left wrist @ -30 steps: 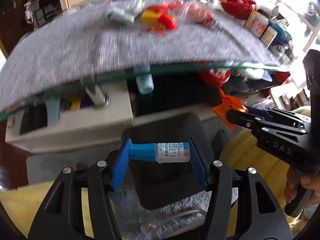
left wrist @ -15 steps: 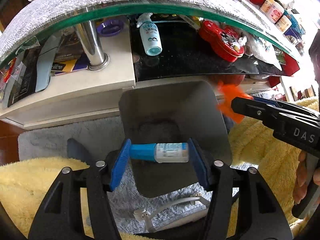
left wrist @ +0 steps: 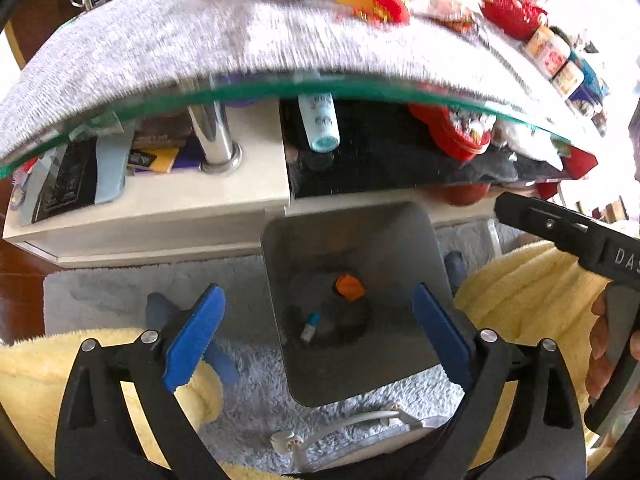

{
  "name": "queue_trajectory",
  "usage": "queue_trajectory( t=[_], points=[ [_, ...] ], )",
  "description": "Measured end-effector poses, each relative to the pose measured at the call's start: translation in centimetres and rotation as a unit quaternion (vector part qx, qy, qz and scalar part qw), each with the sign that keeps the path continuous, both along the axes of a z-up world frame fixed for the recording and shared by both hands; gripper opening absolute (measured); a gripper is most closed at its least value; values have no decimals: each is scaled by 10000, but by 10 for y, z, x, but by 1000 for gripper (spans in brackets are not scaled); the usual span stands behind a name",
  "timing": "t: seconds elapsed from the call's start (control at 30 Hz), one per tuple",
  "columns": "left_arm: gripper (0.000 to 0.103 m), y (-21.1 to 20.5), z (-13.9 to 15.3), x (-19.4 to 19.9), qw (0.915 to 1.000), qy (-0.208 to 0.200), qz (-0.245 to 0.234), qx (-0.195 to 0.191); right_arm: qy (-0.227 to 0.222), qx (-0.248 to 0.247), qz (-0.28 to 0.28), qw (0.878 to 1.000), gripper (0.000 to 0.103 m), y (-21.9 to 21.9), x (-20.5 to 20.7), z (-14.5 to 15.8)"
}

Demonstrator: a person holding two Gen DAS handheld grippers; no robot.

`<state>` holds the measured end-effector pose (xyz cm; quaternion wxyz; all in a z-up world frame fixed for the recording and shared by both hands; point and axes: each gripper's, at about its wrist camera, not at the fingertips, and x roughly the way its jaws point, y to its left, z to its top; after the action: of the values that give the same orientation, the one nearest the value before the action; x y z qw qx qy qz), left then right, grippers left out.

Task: Collect trash
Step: 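Carry the bottle and orange paper down to the bin and release both, then raise both tools back over the table toward the wrappers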

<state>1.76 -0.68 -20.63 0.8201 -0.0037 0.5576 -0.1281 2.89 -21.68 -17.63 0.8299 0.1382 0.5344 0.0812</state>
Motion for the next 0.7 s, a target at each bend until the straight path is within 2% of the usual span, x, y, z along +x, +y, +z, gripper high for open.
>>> queue_trajectory(
  t=[0.23, 0.53, 0.7],
  points=[
    [92, 10, 39, 15, 9989, -393, 231, -112, -445, -54, -215, 9988, 85, -16, 14, 39],
    [92, 16, 82, 62, 9952, -872, 377, 227, -938, -240, -336, 9947, 85, -23, 66, 74],
    [92, 21, 97, 97, 9927, -1069, 447, 347, -1041, -277, -424, 9933, 85, -27, 100, 80]
  ],
)
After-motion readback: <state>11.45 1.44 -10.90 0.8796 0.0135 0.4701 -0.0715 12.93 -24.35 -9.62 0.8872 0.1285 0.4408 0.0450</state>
